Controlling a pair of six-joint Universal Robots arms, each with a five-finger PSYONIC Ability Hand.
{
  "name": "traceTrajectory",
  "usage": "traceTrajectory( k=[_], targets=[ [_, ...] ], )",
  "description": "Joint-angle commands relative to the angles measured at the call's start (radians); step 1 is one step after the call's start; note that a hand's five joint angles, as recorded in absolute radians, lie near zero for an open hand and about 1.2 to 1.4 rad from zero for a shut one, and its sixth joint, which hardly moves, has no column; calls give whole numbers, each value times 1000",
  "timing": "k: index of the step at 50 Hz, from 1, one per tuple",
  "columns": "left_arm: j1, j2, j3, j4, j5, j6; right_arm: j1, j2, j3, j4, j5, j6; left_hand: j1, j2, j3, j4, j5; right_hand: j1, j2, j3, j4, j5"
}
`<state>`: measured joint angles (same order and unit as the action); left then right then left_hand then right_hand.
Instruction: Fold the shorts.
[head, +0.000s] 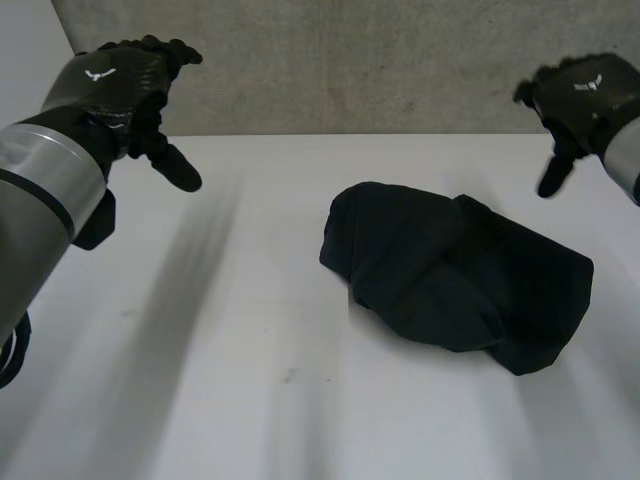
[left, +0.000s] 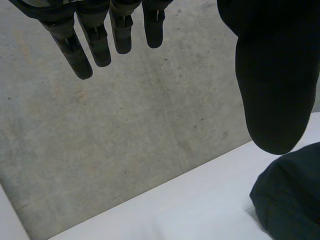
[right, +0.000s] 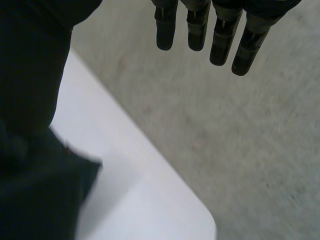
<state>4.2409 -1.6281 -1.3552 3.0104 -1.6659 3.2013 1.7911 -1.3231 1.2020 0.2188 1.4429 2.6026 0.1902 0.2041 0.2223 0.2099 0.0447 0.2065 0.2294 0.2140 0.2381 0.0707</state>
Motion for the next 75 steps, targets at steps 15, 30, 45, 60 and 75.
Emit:
traceTrajectory(
  k=[15, 30, 45, 60, 75],
  targets=[
    [-39, -38, -15, 39, -3, 0, -193, 433, -150, 264, -70, -197, -15, -29, -47, -35, -44, 341, 318, 334, 309, 302],
    [-38, -29, 2, 42, -3, 0, 112, 305, -6, 406, -263, -81, -15, -29, -47, -35, -44, 1190, 1167, 1182, 1158, 1151],
    [-6, -33, 19, 67, -6, -1, 507, 321, -51, -24, -240, 538, -15, -29, -47, -35, -44, 775, 752, 767, 743, 736],
    [-64, -35, 4, 27, -12, -7, 392, 122, 7, 240, -95, 304, -3, -17, -35, -23, -32, 184, 161, 176, 152, 145],
    [-257, -208, -45, 24, -138, -253, -48, 10, 286, 79, -245, -76, 12, -2, -21, -8, -17, 160, 137, 153, 129, 122]
  ],
)
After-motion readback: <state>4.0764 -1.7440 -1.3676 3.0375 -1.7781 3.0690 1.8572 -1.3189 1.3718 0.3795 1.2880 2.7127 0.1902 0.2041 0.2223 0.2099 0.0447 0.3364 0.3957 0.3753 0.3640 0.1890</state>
